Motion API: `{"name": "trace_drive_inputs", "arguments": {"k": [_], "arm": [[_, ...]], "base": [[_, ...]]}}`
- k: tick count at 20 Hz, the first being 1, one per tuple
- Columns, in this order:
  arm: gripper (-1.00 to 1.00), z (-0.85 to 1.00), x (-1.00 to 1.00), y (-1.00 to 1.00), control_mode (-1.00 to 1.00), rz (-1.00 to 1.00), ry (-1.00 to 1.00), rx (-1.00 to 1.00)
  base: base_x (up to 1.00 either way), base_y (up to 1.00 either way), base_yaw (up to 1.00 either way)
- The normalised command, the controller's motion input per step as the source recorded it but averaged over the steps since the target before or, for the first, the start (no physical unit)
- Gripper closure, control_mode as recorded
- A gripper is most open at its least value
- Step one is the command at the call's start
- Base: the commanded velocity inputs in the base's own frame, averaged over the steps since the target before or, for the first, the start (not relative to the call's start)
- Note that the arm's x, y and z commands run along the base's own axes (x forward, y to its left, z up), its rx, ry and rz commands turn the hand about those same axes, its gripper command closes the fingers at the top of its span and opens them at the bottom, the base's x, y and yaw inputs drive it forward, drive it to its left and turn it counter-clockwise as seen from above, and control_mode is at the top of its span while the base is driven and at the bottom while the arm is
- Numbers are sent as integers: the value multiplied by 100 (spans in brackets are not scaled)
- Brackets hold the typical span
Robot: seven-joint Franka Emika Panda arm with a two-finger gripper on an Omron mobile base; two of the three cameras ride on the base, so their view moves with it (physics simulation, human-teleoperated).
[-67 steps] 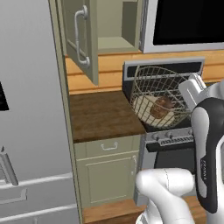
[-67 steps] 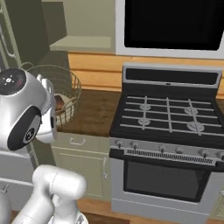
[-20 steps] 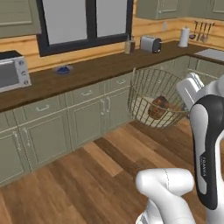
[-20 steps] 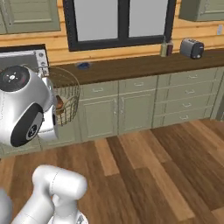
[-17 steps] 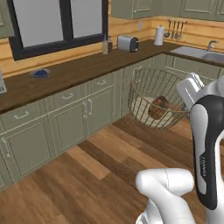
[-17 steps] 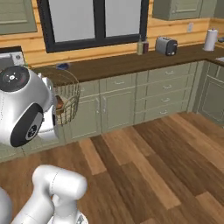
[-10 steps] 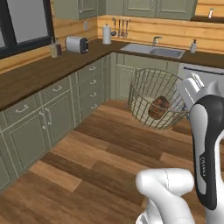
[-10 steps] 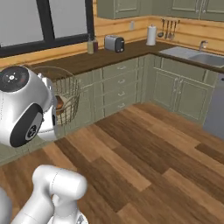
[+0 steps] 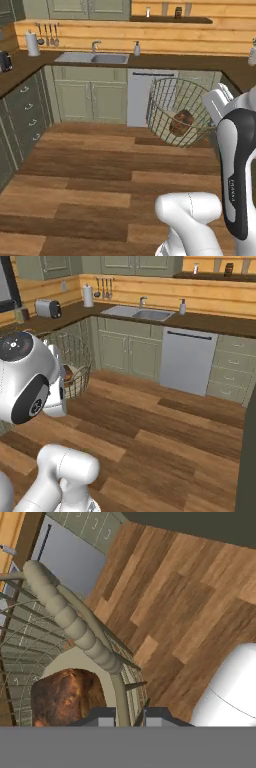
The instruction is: Open the cabinet, pick up the bread from the cabinet and place it in the basket. Then move the basket to the dining counter.
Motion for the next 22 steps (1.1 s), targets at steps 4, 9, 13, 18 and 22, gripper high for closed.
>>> {"name": "trace_drive_inputs", "arguments": {"k": [4, 9, 13, 18, 22], "arm": [[100, 0, 0, 0, 100, 0, 0, 0], [100, 0, 0, 0, 100, 0, 0, 0], [100, 0, 0, 0, 100, 0, 0, 0], [100, 0, 0, 0, 100, 0, 0, 0], [100, 0, 0, 0, 100, 0, 0, 0]], "base": [[0, -25, -61], [-5, -24, -49], [-2, -44, -30], [16, -87, -20], [0, -97, -15]]}}
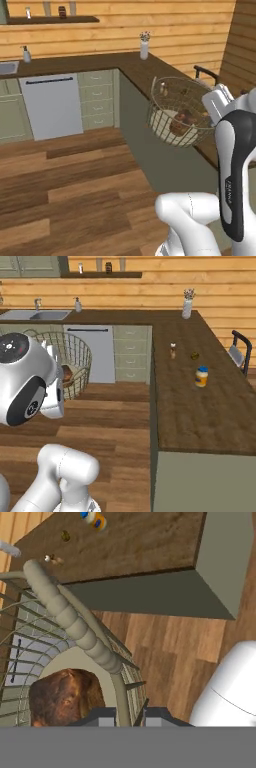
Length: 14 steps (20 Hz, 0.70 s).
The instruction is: Open the cabinet, pick up the bread from the cabinet and place it in the basket. Then move the basket to the dining counter.
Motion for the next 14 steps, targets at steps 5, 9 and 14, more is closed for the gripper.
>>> {"name": "trace_drive_inputs", "arguments": {"k": [5, 9, 14], "arm": [[100, 0, 0, 0, 100, 0, 0, 0], [100, 0, 0, 0, 100, 0, 0, 0], [100, 0, 0, 0, 100, 0, 0, 0]], "base": [[0, -88, -13], [11, -66, -4], [17, -65, 1]]}}
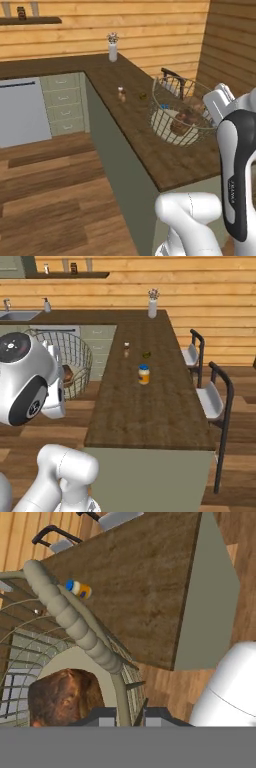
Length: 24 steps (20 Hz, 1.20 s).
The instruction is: Open the cabinet, pick up the bread from the cabinet and place it in the basket. Then move the basket to the dining counter.
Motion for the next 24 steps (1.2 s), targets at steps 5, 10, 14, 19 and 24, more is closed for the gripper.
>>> {"name": "trace_drive_inputs", "arguments": {"k": [5, 10, 14, 19, 24], "arm": [[100, 0, 0, 0, 100, 0, 0, 0], [100, 0, 0, 0, 100, 0, 0, 0], [100, -23, 30, -25, -100, 7, 0, 2], [100, -67, 98, -27, -100, 7, 7, -4], [100, -99, 100, -8, -100, 2, 10, -21]], "base": [[10, -74, 12], [26, -63, 20], [7, -11, 5], [0, 0, 0], [0, 0, 0]]}}
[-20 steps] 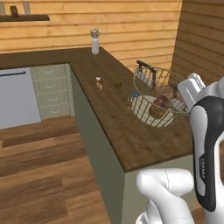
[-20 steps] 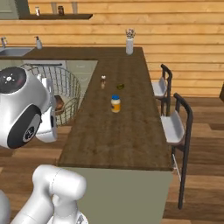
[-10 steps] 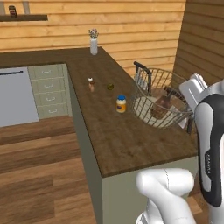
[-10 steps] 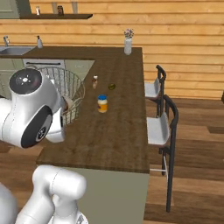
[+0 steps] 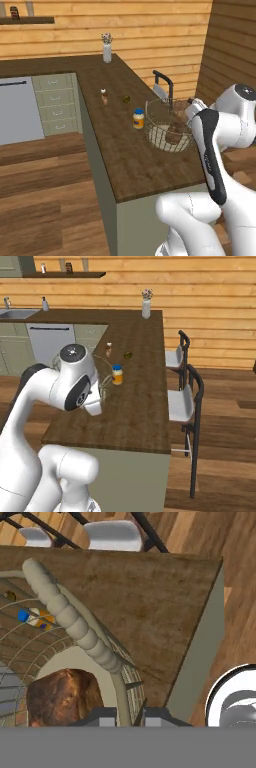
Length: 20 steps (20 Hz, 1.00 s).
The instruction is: Open the cabinet, pick up the bread from the cabinet and place it in the basket. Then move the basket to the dining counter.
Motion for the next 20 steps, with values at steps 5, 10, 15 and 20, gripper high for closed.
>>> {"name": "trace_drive_inputs", "arguments": {"k": [5, 10, 15, 20], "arm": [[100, -76, 100, -29, -100, 0, 3, -13], [100, -45, 94, -35, -100, 0, 11, -1], [100, -43, 51, -22, -100, 0, 13, 0], [-100, -28, 18, -2, -100, 0, 13, 0]], "base": [[0, 0, 0], [0, 0, 0], [0, 0, 0], [0, 0, 0]]}}
